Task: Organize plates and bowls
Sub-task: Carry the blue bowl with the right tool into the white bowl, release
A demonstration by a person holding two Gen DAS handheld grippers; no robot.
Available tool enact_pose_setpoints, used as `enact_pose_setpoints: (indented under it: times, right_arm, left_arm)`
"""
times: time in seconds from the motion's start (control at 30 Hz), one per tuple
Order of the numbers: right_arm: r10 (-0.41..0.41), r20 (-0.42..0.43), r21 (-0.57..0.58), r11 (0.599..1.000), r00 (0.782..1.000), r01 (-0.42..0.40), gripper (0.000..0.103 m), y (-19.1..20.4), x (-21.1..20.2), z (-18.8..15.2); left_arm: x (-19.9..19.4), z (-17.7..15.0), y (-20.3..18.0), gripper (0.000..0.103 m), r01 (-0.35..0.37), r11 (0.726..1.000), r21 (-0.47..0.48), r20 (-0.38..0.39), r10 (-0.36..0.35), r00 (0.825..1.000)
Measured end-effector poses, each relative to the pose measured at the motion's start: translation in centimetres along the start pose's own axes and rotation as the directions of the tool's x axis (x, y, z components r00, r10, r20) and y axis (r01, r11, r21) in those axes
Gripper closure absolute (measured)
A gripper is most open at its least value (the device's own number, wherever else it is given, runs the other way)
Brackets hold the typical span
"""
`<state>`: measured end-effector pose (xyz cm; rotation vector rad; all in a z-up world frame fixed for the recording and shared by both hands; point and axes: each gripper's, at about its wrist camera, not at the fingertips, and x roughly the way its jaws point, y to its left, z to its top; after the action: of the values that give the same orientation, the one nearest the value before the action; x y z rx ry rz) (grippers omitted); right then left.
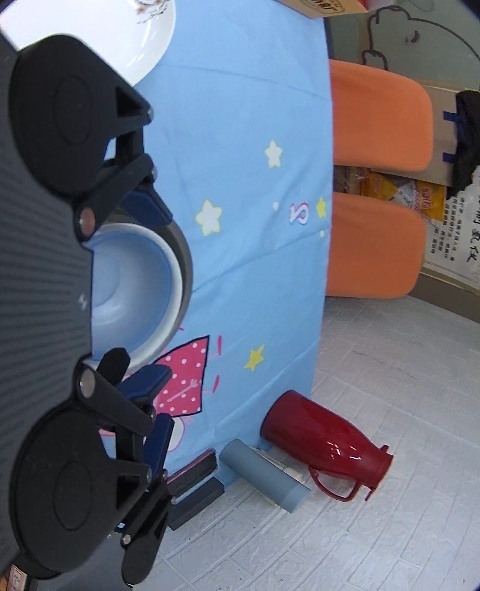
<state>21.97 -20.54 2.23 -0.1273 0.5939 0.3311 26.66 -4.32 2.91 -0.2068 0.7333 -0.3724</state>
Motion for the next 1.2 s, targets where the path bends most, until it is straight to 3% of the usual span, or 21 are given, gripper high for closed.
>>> enact_pose_setpoints:
  times: [0.17,0.23,0.4,0.53,1.2]
  right_arm:
    - [-0.059,0.095,0.091,0.995,0.994,0.050,0.000,0.2,-2.0,-2.6]
    - [-0.080,0.114,0.159,0.985,0.990,0.062,0.000,0.2,-2.2,-3.8]
    - [-0.070,0.063,0.170,0.984,0.996,0.059,0.000,0.3,-1.0,-4.8]
    - [-0.062,0.024,0.196,0.979,0.998,0.056,0.000,-0.3,0.7,-4.9]
    - [-0.021,-0.064,0.168,0.985,0.998,0.032,0.000,0.1,6.5,-4.0]
  left_arm:
    - [-2.5,-1.3,0.0,0.025,-0.050,0.998,-0.025,0.136,0.053,0.989]
    - [-2.7,-2.4,0.2,0.025,-0.085,0.996,-0.038,0.153,0.090,0.984]
    - [-2.0,-4.1,0.9,0.025,-0.097,0.995,-0.030,0.072,0.099,0.992]
    - [-0.1,-4.1,1.8,0.025,-0.145,0.989,-0.024,0.018,0.145,0.989]
    - [6.8,-2.2,2.6,0.025,-0.186,0.983,0.008,-0.099,0.186,0.978]
